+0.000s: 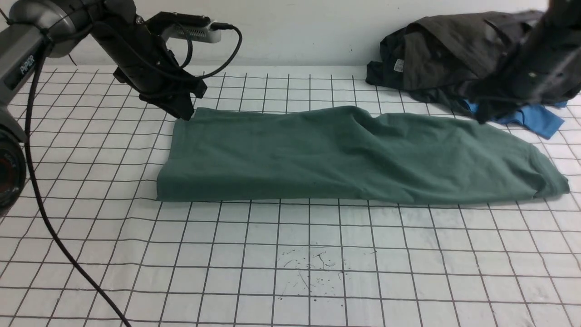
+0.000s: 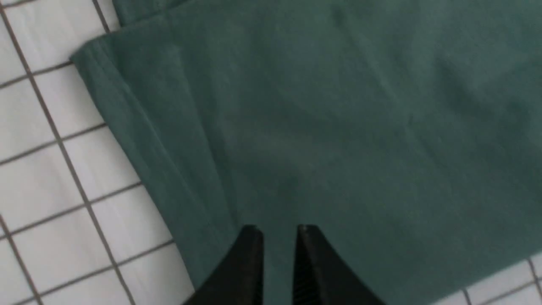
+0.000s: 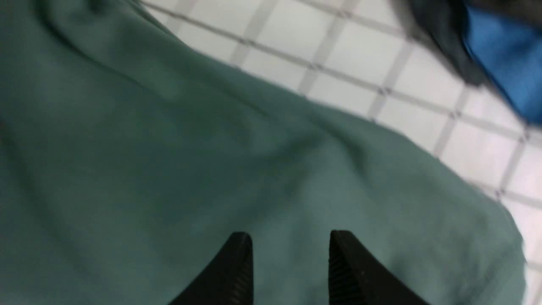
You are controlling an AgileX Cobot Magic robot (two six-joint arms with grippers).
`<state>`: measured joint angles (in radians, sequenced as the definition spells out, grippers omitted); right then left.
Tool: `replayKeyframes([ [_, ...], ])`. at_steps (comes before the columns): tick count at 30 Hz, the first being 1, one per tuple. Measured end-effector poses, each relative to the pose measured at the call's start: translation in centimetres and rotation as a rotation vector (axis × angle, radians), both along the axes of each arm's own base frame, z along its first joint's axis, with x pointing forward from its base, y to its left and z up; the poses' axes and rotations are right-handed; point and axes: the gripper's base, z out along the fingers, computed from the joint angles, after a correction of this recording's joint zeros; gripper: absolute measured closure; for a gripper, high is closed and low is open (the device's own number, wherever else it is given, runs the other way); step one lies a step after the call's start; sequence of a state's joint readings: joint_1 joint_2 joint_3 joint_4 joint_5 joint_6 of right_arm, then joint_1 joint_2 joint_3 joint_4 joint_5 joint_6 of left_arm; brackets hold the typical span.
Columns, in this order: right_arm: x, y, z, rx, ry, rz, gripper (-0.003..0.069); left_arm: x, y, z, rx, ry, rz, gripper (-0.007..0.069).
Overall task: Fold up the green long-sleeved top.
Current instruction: Use the right arm to clamp the right edge of the fabric
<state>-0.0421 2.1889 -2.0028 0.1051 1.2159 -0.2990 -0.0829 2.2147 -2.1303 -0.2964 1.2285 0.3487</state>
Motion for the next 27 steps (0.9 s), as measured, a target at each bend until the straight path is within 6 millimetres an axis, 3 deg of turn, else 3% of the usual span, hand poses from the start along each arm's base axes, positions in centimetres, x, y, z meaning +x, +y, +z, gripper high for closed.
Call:
replayKeyframes([
  [3,-1.3,-6.6,-3.8,0.023,0.122,-0.209,0.0385,-3.4,0.1,3.1,0.0,-0.015,-0.028,0.0625],
  [6,-2.0,-8.8,-4.8,0.028,0.148,-0.265,0.0342,-5.9,0.2,5.1,0.004,-0.032,-0.051,0.0632],
  [7,-2.4,-10.1,-5.5,0.029,0.14,-0.297,0.0291,-7.8,0.4,6.3,0.01,-0.046,-0.068,0.0632],
  [8,-2.5,-10.7,-5.9,0.028,0.124,-0.312,0.0249,-9.5,0.5,7.5,0.012,-0.063,-0.077,0.0632],
  [13,-1.8,-11.3,-7.6,0.034,0.069,-0.333,0.0104,-13.3,0.8,10.2,-0.003,-0.138,-0.064,0.0632],
  [16,-1.5,-11.1,-9.2,0.074,0.091,-0.345,0.0092,-15.0,0.9,10.8,-0.013,-0.141,-0.065,0.0632],
  [19,-1.4,-10.9,-9.3,0.096,0.095,-0.351,0.0148,-16.5,1.0,10.9,-0.016,-0.139,-0.066,0.0632],
  [21,-1.4,-10.5,-9.3,0.112,0.112,-0.333,0.0298,-18.5,1.2,11.3,-0.01,-0.147,-0.066,0.0632],
  [22,-1.5,-10.4,-9.2,0.113,0.114,-0.331,0.0312,-18.7,1.2,11.3,-0.009,-0.148,-0.066,0.0632],
  [24,-1.6,-10.0,-8.9,0.127,0.137,-0.302,0.0505,-21.1,1.7,11.6,0.016,-0.163,-0.064,0.0632],
  [25,-1.6,-9.8,-8.6,0.128,0.142,-0.291,0.0569,-22.0,1.8,11.5,0.027,-0.167,-0.064,0.0632],
  [26,-1.7,-9.8,-8.4,0.128,0.142,-0.285,0.0579,-22.2,1.9,11.5,0.03,-0.167,-0.063,0.0632],
  [27,-1.8,-9.7,-7.3,0.125,0.142,-0.262,0.0631,-23.8,2.2,11.0,0.056,-0.162,-0.06,0.0632],
])
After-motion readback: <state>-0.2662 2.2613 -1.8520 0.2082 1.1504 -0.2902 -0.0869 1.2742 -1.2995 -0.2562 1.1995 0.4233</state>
